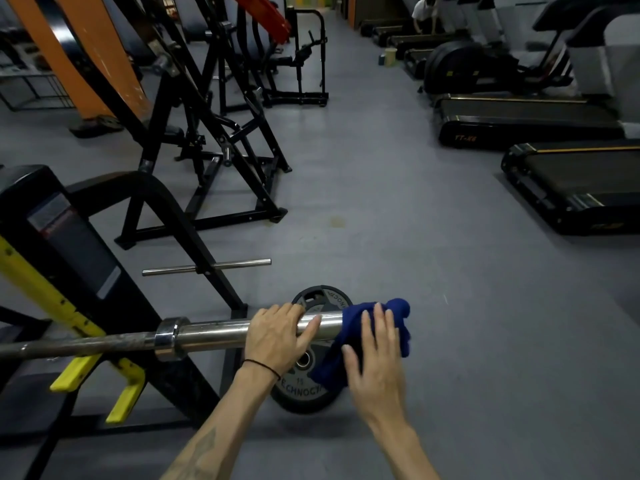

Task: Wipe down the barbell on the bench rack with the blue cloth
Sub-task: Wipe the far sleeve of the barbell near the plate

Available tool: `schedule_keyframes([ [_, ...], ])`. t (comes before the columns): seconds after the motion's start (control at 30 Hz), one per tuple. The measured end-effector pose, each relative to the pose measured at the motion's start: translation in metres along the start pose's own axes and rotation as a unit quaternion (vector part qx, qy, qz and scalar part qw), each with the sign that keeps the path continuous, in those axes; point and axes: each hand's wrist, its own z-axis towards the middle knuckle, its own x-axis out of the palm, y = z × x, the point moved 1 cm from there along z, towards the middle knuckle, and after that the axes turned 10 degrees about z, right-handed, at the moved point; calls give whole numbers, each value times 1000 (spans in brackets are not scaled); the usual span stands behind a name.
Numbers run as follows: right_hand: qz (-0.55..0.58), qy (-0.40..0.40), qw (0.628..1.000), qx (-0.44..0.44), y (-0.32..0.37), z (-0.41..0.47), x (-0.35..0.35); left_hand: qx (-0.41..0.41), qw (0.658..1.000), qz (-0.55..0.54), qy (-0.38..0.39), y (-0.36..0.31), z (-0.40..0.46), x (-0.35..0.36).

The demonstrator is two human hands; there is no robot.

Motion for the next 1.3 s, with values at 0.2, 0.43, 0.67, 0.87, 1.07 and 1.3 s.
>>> schedule_keyframes([
  [0.2,-64,58,988,-124,-7,9,2,-54,993,3,107,-4,13,-8],
  [0.43,-8,29,998,-48,24,-6,21,-9,1000,-2,-10,0,4,1],
  [0.67,-55,-6,997,-62,-26,5,-13,85,993,-17,-78,2,-36,6],
  [0.87,2,64,994,-90,22,-13,24,29,999,11,-24,-12,-38,15],
  [1.07,-38,3,998,-52,-29,6,-13,40,998,3,-38,-7,-18,7],
  [1.3,-39,98,982,-157,5,-10,15,49,998,-31,8,2,1,2],
])
